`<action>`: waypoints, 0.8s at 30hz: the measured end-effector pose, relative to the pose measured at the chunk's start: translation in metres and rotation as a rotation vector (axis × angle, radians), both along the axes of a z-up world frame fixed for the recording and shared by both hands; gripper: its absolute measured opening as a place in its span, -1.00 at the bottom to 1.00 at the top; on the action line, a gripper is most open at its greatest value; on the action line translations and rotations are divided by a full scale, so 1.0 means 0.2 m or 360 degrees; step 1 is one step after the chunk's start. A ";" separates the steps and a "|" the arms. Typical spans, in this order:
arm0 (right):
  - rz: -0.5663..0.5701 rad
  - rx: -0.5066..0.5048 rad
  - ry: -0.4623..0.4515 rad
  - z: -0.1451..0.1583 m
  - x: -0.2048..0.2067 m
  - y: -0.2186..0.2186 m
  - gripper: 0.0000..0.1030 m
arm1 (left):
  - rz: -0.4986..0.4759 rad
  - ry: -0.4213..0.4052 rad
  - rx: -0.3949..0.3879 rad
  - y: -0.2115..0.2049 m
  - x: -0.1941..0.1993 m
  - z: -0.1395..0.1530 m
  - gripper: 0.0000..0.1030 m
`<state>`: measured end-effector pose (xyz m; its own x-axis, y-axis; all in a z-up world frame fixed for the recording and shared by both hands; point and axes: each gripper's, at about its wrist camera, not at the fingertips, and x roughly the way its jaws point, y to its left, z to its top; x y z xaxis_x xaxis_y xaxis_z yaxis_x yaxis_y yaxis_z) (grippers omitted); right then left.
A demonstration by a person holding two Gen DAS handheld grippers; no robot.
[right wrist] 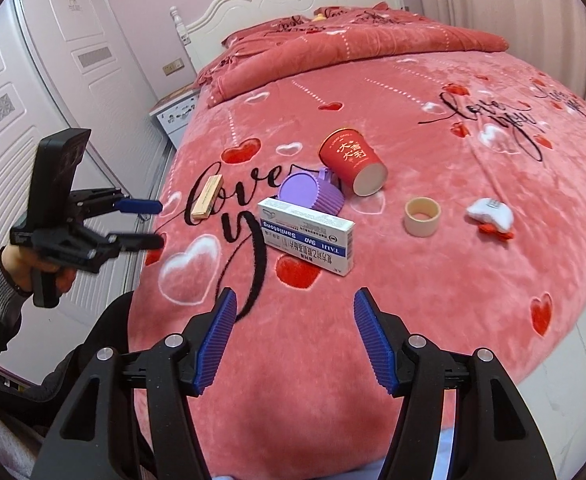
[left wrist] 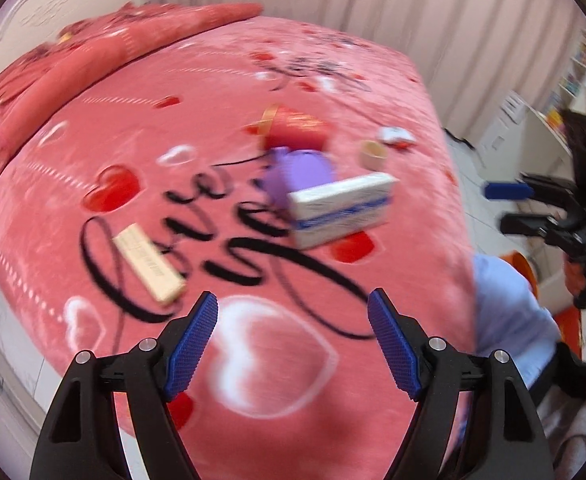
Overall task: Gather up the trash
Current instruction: 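Grasp the wooden stick with the left tool while the right tool grasps the white medicine box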
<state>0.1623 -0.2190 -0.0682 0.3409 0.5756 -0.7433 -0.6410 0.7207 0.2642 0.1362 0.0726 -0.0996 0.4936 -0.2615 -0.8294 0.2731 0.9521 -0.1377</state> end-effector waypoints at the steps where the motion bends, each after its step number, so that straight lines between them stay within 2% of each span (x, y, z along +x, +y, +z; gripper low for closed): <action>1: 0.0011 -0.0007 0.0005 -0.02 0.02 0.01 0.19 | 0.0037 0.0010 -0.0001 0.03 0.02 -0.02 0.51; 5: 0.0050 -0.0017 0.0042 -0.07 0.12 0.06 0.19 | 0.0192 0.0048 -0.0022 0.15 0.11 -0.09 0.51; 9: 0.0093 -0.0022 0.0069 -0.11 0.20 0.10 0.19 | 0.0335 0.0037 0.0035 0.22 0.18 -0.14 0.51; 15: 0.0149 -0.0023 0.0087 -0.16 0.28 0.14 0.19 | 0.0566 0.0059 0.0035 0.29 0.28 -0.25 0.51; 19: 0.0171 -0.0024 0.0109 -0.20 0.34 0.16 0.19 | 0.0639 0.0086 0.0039 0.30 0.33 -0.33 0.49; 22: 0.0177 -0.0013 0.0127 -0.23 0.37 0.16 0.19 | 0.0685 0.0093 0.0074 0.30 0.34 -0.38 0.17; 23: 0.0179 -0.0011 0.0130 -0.24 0.38 0.16 0.19 | 0.0685 0.0083 0.0097 0.30 0.34 -0.38 -0.04; 24: 0.0179 -0.0007 0.0133 -0.25 0.39 0.16 0.19 | 0.0667 0.0078 0.0119 0.29 0.33 -0.37 -0.16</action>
<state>0.2405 -0.1873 -0.1183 0.2112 0.6032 -0.7691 -0.6936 0.6469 0.3168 0.2028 0.1313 -0.1733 0.5039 0.0151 -0.8636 -0.1445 0.9872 -0.0671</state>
